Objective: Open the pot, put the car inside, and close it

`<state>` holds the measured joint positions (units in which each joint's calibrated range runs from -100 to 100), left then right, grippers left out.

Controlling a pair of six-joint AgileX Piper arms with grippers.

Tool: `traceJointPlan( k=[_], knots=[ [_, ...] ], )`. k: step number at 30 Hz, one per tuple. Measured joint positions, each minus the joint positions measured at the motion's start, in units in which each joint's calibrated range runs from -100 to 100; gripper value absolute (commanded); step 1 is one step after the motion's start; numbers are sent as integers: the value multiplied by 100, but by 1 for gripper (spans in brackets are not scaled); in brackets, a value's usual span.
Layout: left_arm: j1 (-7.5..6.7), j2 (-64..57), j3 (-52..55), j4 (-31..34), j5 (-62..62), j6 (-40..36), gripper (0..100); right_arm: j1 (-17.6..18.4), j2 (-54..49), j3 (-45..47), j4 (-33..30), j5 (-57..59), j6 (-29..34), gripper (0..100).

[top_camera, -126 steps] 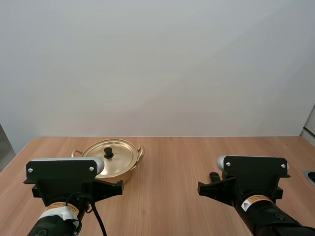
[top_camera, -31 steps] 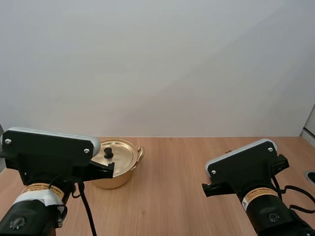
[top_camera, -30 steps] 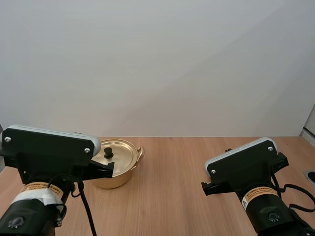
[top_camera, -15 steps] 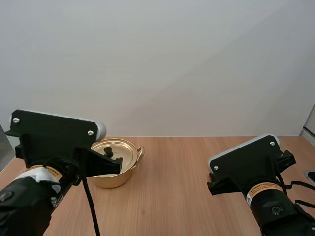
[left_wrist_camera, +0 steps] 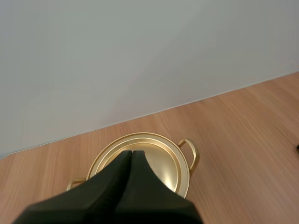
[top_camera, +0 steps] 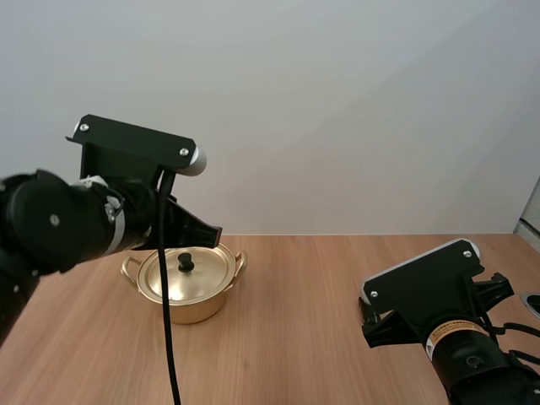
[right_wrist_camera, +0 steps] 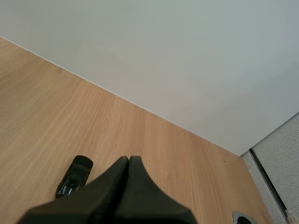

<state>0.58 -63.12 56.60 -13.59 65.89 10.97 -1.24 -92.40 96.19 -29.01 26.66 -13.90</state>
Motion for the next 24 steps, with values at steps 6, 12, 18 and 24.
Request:
traceJointPlan(
  k=[6,12,18,24],
  knots=[
    [0,1112,-1114,312,1372,76,0,0,0,0,-16,33,0,0],
    [0,2265,-1802,655,2161,158,0,0,0,0,-28,33,0,0],
    [0,3352,-1826,720,2048,718,0,0,0,0,-28,33,0,0],
    [0,3931,-1998,828,1535,921,9,0,0,0,-39,33,0,0]
  ],
)
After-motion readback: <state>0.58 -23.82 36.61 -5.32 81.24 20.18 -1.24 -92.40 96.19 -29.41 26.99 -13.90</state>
